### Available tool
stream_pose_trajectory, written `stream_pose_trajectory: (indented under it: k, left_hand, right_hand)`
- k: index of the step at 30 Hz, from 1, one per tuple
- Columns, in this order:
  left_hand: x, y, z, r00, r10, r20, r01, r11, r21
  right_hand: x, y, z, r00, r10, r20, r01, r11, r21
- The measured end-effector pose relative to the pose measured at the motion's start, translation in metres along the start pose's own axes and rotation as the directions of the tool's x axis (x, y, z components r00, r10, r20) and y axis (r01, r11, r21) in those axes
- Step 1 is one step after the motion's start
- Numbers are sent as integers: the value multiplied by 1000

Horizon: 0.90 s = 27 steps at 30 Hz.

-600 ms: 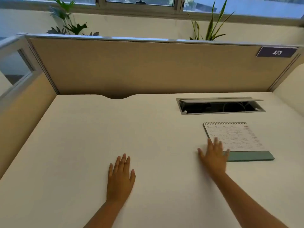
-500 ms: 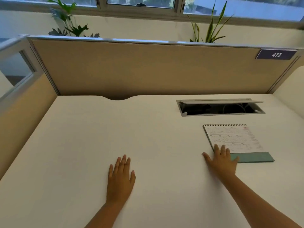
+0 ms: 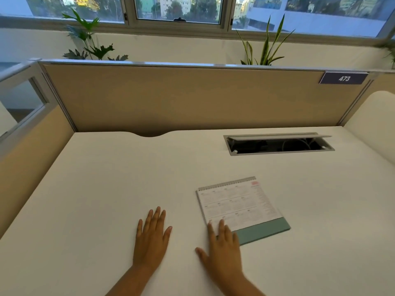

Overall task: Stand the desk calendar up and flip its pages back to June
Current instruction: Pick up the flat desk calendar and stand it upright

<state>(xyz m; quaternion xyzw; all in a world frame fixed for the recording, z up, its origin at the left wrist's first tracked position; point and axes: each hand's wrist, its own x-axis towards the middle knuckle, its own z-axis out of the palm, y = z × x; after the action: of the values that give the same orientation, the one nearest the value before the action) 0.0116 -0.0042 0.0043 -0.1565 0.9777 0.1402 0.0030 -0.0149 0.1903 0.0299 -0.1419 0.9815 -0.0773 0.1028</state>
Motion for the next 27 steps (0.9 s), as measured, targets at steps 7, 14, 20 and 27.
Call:
stream_pose_trajectory:
  k: [7, 14, 20, 27]
  left_hand:
    - [-34, -9, 8, 994, 6, -107, -26, 983, -179]
    - [-35, 38, -10, 944, -323, 65, 317, 839, -442]
    - [-11, 39, -26, 882, -378, 283, 464, 583, -667]
    - [-10, 47, -57, 870, -421, 257, 360, 185, -914]
  right_hand:
    - [-19, -22, -18, 999, 32, -43, -17, 950, 312]
    - [18, 31, -22, 936, 346, -64, -294, 870, 396]
    - [21, 37, -37, 882, 466, -63, -241, 563, 790]
    - [11, 28, -38, 833, 520, -191, 0, 345, 939]
